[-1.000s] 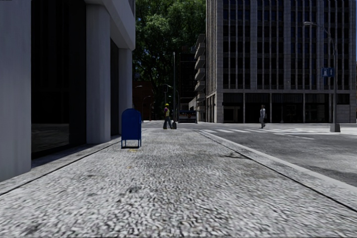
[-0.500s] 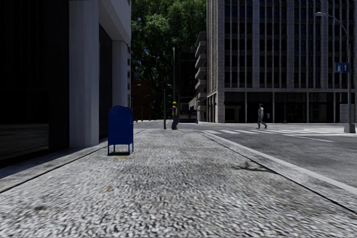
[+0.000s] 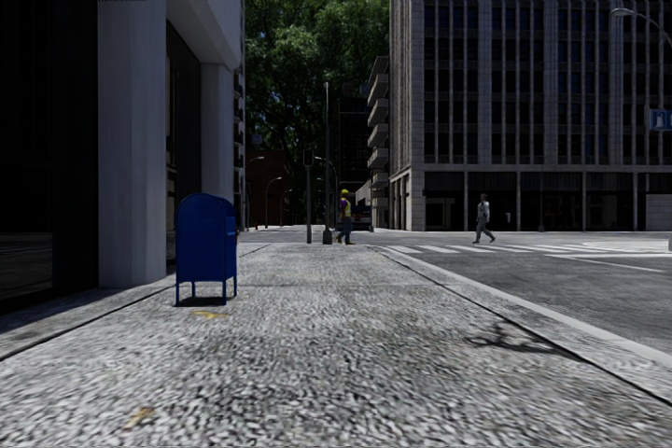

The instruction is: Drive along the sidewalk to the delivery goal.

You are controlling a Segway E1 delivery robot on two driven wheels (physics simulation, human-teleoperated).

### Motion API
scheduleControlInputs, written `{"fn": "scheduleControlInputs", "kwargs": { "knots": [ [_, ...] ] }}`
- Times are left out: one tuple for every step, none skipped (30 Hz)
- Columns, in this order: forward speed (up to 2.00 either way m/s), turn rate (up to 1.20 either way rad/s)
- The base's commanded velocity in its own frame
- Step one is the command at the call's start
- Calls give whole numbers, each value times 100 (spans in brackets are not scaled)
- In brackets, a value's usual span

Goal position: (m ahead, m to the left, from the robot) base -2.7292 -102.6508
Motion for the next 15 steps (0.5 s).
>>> {"fn": "scheduleControlInputs", "kwargs": {
  "knots": [
    [88,0],
    [89,0],
    [101,0],
    [110,0],
    [110,0],
    [113,0],
    [115,0],
    [121,0],
    [121,0],
    [137,0],
    [158,0],
    [172,0],
    [172,0],
    [177,0],
    [177,0]
  ]
}}
